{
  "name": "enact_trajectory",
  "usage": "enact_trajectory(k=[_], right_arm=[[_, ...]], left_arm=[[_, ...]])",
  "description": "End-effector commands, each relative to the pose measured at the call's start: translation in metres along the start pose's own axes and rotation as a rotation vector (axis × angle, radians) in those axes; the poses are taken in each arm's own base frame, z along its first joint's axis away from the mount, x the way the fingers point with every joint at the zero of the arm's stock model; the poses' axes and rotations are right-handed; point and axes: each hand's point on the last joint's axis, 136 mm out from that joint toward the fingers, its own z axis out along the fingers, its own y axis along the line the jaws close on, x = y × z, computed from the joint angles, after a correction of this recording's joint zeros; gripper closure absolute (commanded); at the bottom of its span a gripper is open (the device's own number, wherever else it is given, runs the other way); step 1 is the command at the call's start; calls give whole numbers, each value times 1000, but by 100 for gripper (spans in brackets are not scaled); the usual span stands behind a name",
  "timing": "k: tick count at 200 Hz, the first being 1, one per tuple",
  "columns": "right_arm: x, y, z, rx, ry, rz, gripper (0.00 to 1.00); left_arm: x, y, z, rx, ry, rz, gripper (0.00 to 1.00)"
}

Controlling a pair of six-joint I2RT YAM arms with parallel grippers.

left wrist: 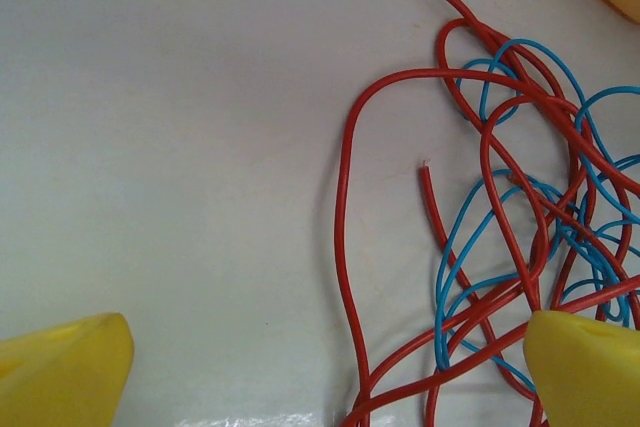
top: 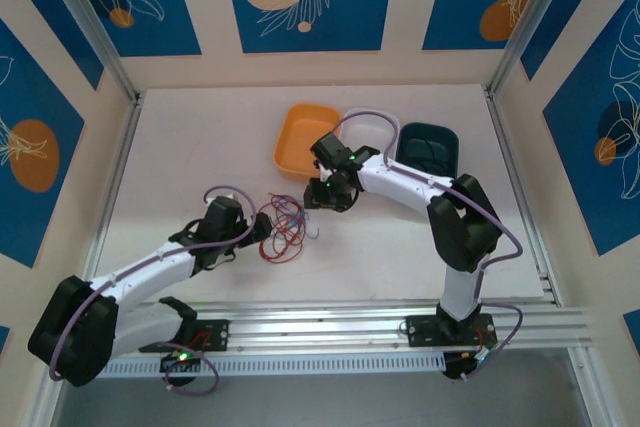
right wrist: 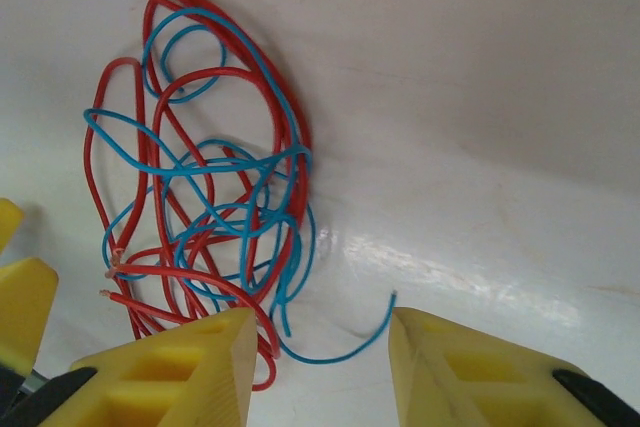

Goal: Untangle the cables

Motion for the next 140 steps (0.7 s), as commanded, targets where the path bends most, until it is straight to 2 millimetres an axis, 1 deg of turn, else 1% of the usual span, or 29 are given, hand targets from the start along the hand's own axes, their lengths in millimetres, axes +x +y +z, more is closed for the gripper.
enact_trajectory(k=[1, 31, 108, 140], right_arm=[[2, 22, 1, -48, 23, -12, 62], [2, 28, 8, -42, 37, -28, 65], [2, 33, 31, -27, 77, -46, 74], [-1, 33, 36, -19, 84, -51, 77]], left_arm=[[-8, -10, -3, 29, -15, -1, 0], [-7, -9, -3, 27, -17, 5, 0], [-7, -10, -1, 34, -17, -2, 0], [-6, -11, 1, 39, -13, -7, 0]])
